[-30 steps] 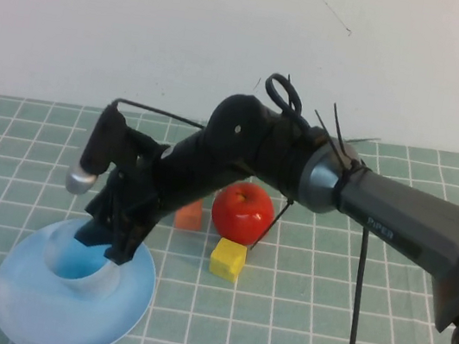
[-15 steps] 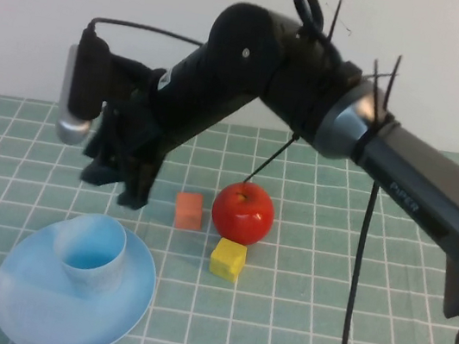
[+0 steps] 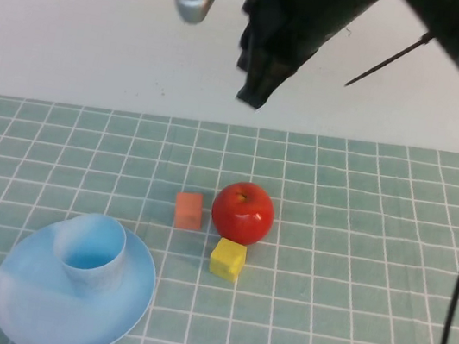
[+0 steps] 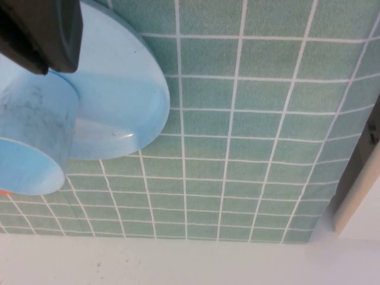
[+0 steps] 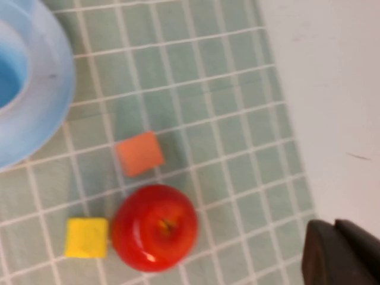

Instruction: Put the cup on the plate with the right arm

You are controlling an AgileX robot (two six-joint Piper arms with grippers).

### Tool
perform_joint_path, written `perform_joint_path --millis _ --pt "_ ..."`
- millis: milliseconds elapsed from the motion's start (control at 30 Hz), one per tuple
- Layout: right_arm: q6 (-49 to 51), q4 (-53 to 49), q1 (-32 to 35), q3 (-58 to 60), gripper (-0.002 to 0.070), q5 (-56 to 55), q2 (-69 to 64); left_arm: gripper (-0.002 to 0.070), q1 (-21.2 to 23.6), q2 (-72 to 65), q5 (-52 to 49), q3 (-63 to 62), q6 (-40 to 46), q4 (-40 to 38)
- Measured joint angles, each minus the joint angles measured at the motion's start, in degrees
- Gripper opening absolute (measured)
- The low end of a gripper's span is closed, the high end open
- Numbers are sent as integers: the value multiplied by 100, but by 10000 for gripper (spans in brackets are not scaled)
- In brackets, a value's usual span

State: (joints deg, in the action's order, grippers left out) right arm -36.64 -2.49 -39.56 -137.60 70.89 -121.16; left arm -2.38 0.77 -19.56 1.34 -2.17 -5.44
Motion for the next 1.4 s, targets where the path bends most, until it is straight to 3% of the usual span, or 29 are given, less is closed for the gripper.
perform_joint_path --millis 267,600,967,1400 --pt "67 -665 179 0 -2 0 796 -3 0 0 0 0 0 0" --pt "81 -451 206 316 -2 0 2136 -3 0 0 0 0 0 0" --pt "393 -1045 206 3201 -2 -61 4025 -3 0 0 0 0 10 0" --pt "2215 -1778 206 7590 -2 -1937 7285 -3 0 0 0 0 10 0"
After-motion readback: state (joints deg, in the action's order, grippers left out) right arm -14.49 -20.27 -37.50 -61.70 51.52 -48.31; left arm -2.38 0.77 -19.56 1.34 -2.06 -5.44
